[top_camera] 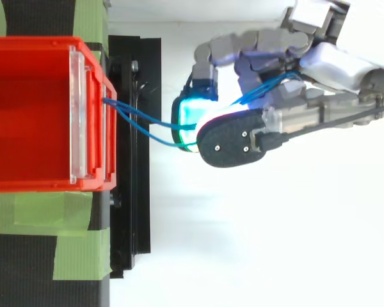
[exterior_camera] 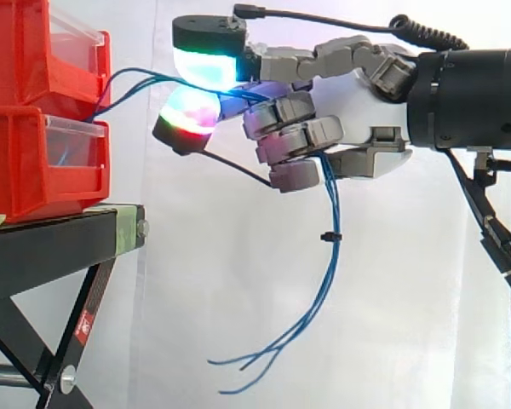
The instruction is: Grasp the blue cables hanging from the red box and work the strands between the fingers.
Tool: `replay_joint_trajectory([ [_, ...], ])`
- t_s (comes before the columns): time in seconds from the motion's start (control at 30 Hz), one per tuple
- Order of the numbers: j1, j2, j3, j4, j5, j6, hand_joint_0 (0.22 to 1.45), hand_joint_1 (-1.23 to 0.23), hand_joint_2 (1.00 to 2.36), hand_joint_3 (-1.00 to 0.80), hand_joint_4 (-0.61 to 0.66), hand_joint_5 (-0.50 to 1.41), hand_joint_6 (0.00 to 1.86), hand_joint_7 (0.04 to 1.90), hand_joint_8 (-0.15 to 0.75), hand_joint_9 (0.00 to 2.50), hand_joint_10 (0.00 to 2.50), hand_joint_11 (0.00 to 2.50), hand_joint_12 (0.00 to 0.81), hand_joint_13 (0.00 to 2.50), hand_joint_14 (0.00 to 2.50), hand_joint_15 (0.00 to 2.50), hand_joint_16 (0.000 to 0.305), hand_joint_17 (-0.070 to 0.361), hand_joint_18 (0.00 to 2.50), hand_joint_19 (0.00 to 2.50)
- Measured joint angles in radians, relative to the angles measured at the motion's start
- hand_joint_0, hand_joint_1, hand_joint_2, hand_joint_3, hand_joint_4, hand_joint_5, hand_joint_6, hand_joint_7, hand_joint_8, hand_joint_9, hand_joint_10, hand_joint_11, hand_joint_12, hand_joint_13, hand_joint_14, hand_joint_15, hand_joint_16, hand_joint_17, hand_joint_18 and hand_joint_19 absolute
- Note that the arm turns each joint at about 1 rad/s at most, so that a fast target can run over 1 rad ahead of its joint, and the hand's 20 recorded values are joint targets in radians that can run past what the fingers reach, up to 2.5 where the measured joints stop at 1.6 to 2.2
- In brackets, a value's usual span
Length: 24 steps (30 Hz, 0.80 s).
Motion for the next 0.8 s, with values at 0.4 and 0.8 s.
replay_joint_trajectory([
  [0.4, 0.046, -0.009, 0.0, 0.125, 0.069, -0.167, 1.07, -0.8, 1.02, -0.11, 0.17, -0.03, 1.34, 1.02, 0.376, 0.67, 2.5, 2.46, 0.418, 1.0, 2.5, 1.32, 0.045, 0.102, 1.37, 1.28],
  [0.8, 0.081, -0.064, 0.001, 0.198, 0.121, -0.166, 1.11, -0.62, 1.01, -0.1, 0.24, 0.56, 0.01, 1.43, 0.376, 0.67, 2.5, 2.46, 0.418, 1.0, 2.5, 1.32, 0.045, 0.102, 1.37, 1.28],
])
